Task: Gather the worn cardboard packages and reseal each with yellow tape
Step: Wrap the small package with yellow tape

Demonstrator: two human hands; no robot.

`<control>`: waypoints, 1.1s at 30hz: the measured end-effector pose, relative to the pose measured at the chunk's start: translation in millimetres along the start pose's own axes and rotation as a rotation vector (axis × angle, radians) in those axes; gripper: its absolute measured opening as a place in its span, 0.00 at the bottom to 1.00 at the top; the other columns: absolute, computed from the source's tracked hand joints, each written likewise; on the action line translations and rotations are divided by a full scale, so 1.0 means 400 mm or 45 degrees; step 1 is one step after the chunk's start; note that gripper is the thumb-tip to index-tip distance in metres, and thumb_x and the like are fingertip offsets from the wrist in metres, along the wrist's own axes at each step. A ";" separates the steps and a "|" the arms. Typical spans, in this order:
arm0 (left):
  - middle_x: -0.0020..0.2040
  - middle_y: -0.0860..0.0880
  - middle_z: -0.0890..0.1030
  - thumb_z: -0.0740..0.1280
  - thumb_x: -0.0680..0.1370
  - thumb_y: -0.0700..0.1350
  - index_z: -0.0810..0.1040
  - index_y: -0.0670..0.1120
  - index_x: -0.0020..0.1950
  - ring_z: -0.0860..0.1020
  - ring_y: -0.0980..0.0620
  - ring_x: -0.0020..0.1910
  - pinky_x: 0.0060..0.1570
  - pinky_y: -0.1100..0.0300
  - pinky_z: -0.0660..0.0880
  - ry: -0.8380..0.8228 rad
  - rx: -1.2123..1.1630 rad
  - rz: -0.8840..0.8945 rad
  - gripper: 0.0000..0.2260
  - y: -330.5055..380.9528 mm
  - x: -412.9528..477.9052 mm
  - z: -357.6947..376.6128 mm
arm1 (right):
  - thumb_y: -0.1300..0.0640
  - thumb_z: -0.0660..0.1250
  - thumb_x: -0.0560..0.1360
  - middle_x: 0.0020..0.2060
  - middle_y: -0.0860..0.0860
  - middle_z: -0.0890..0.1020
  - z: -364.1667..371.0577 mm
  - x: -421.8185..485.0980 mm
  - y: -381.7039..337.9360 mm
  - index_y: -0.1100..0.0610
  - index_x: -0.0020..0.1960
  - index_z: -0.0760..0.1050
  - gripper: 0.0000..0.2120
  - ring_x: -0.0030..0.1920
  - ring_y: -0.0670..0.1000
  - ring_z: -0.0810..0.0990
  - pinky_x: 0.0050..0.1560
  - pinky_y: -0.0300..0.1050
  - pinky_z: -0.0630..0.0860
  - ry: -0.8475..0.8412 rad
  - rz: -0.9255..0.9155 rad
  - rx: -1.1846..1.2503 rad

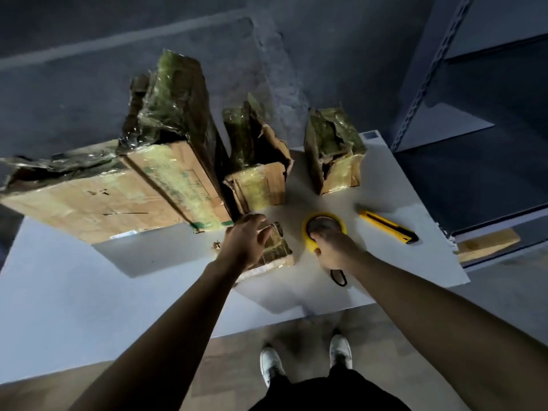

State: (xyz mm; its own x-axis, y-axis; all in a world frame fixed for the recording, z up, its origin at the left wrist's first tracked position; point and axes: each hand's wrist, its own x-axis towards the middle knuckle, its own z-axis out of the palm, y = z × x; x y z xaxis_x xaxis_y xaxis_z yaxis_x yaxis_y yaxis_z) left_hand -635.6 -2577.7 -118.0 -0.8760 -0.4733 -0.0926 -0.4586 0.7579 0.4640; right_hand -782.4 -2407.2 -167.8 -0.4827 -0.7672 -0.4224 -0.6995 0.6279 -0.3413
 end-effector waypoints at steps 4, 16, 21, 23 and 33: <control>0.60 0.42 0.78 0.61 0.81 0.52 0.76 0.41 0.65 0.77 0.41 0.59 0.57 0.47 0.76 0.025 0.013 -0.005 0.18 0.042 0.012 -0.007 | 0.61 0.65 0.78 0.71 0.60 0.71 -0.056 -0.003 0.014 0.62 0.70 0.69 0.21 0.70 0.61 0.70 0.68 0.48 0.68 0.143 -0.118 0.282; 0.66 0.44 0.77 0.70 0.79 0.46 0.75 0.42 0.70 0.76 0.47 0.63 0.61 0.61 0.70 0.218 -0.252 0.025 0.20 0.201 0.065 -0.030 | 0.53 0.67 0.75 0.36 0.46 0.75 -0.186 -0.062 0.001 0.58 0.50 0.75 0.09 0.37 0.47 0.74 0.39 0.43 0.70 0.345 -0.380 0.809; 0.50 0.49 0.80 0.72 0.76 0.39 0.84 0.40 0.54 0.81 0.52 0.45 0.46 0.63 0.78 0.591 -0.288 0.063 0.07 0.204 0.022 -0.024 | 0.48 0.65 0.70 0.45 0.62 0.81 -0.199 -0.075 -0.034 0.63 0.53 0.76 0.21 0.48 0.61 0.80 0.51 0.59 0.77 0.273 -0.425 0.986; 0.46 0.51 0.79 0.73 0.75 0.38 0.84 0.42 0.50 0.80 0.54 0.43 0.45 0.62 0.78 0.608 -0.375 -0.013 0.04 0.200 0.011 -0.038 | 0.46 0.65 0.70 0.48 0.61 0.81 -0.203 -0.081 -0.053 0.62 0.56 0.76 0.23 0.51 0.60 0.80 0.55 0.61 0.77 0.216 -0.439 1.037; 0.38 0.47 0.78 0.63 0.81 0.39 0.76 0.40 0.48 0.75 0.51 0.36 0.29 0.67 0.68 0.472 -0.409 -0.352 0.05 0.127 -0.056 -0.162 | 0.58 0.65 0.81 0.43 0.58 0.85 -0.218 -0.093 -0.207 0.54 0.60 0.72 0.08 0.42 0.57 0.86 0.44 0.55 0.83 -0.015 -0.595 1.108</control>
State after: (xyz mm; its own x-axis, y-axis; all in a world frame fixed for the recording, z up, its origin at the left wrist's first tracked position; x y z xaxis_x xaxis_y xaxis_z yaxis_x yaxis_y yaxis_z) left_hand -629.5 -2557.8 -35.4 -0.5919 -0.8051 0.0398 -0.5443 0.4356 0.7169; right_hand -752.7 -2442.0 -50.6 -0.2481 -0.9641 -0.0944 -0.1843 0.1427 -0.9725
